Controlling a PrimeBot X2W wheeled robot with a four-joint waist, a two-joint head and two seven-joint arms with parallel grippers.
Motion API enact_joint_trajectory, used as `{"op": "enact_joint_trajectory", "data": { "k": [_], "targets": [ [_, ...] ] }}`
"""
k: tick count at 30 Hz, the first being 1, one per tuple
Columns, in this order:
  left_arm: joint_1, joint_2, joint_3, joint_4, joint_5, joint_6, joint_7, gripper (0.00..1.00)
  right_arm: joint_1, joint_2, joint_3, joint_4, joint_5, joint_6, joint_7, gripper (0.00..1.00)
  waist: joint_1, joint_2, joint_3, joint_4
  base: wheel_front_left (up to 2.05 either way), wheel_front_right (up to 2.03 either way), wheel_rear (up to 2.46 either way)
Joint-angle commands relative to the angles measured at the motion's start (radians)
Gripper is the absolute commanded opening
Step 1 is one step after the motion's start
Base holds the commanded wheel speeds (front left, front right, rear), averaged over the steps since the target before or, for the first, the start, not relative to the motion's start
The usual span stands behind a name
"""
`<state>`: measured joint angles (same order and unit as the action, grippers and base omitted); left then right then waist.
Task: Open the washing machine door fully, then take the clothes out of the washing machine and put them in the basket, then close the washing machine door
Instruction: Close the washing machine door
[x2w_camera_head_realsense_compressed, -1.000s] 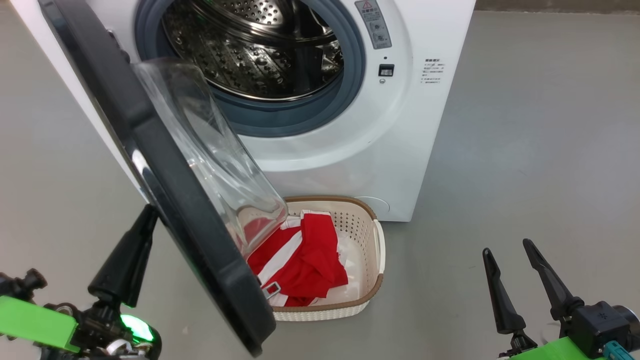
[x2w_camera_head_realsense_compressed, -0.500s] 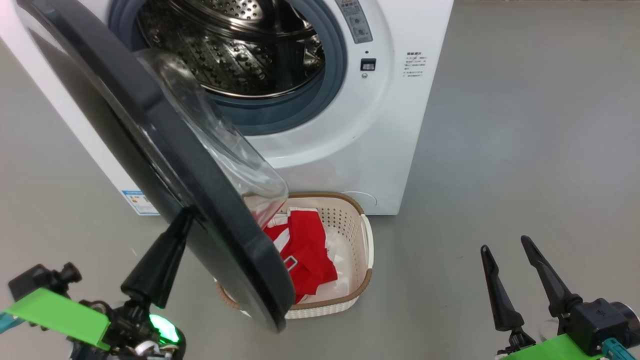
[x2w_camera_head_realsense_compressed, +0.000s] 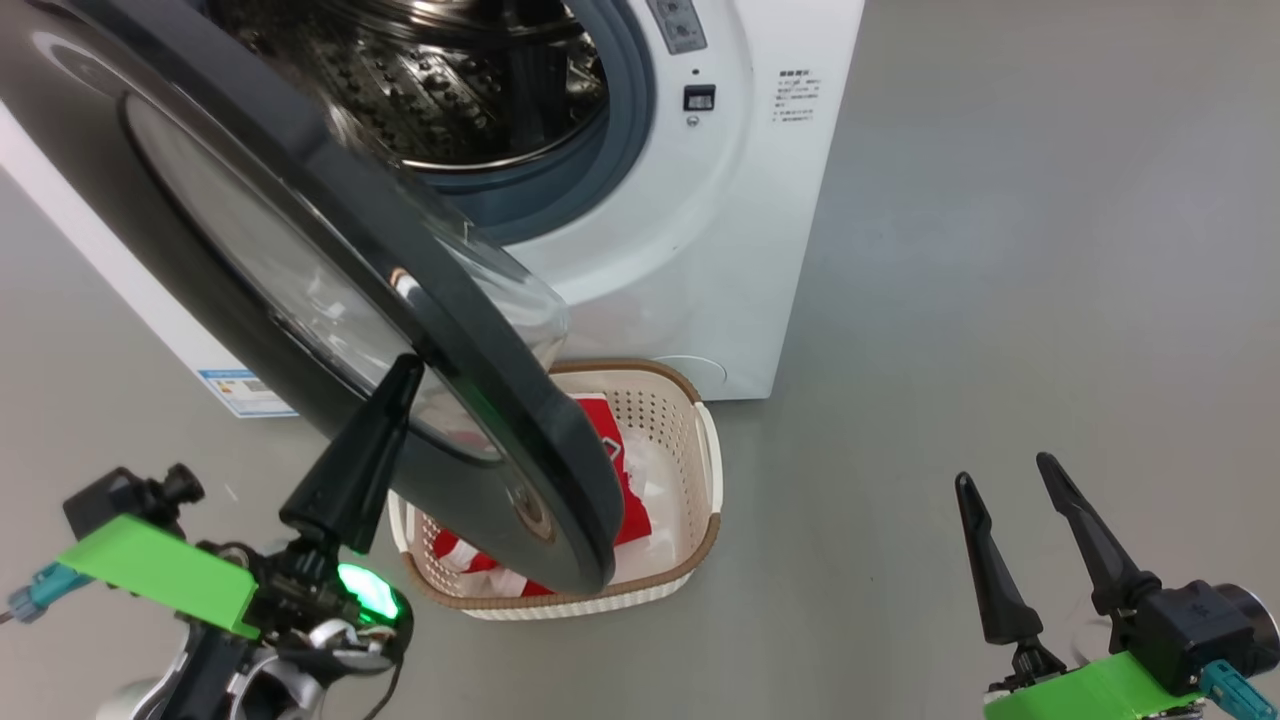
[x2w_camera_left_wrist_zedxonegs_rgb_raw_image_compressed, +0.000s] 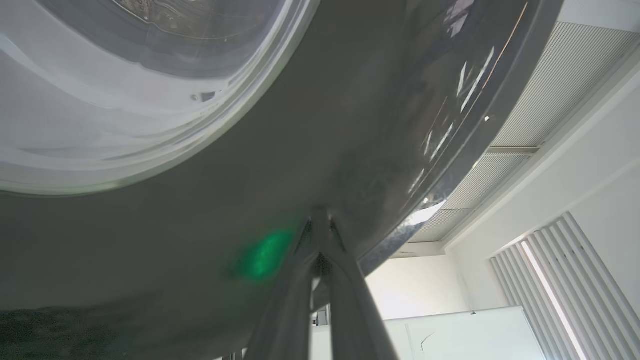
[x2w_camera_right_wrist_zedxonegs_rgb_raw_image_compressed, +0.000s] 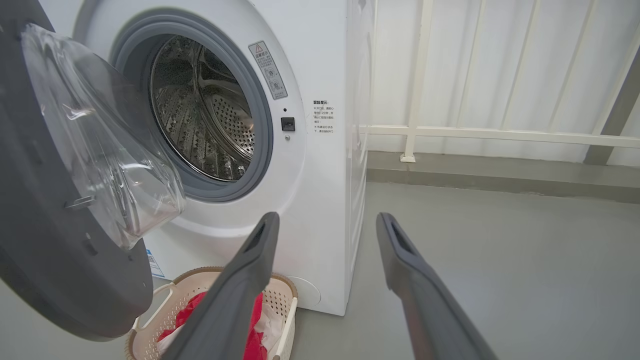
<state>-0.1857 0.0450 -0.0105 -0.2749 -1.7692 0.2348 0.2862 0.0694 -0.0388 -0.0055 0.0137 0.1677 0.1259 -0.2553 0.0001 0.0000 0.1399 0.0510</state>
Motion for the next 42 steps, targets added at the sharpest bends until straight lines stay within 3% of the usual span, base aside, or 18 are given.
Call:
{"op": "enact_joint_trajectory", "data": {
  "k": [1, 19, 42],
  "targets": [
    [-0.049, 0.006, 0.02, -0.015, -0.004, -0.02, -0.008, 0.0, -0.046, -0.011, 0.026, -0.025, 0.003, 0.005, -0.006, 1.0, -0.0001, 0.0, 0.016, -0.015, 0.0, 0.0, 0.0],
    [-0.257, 0.005, -0.013, 0.126, -0.078, -0.126, -0.083, 0.0, -0.097, -0.011, 0.034, -0.03, 0.002, 0.005, -0.006, 1.0, -0.0001, 0.0, 0.117, -0.078, 0.0, 0.0, 0.0],
    [-0.563, 0.005, -0.034, 0.396, -0.079, -0.255, -0.131, 0.0, -0.151, -0.011, 0.054, -0.033, 0.0, 0.005, -0.006, 1.0, -0.0001, 0.0, 0.219, -0.145, 0.0, 0.0, 0.0]
  ]
}}
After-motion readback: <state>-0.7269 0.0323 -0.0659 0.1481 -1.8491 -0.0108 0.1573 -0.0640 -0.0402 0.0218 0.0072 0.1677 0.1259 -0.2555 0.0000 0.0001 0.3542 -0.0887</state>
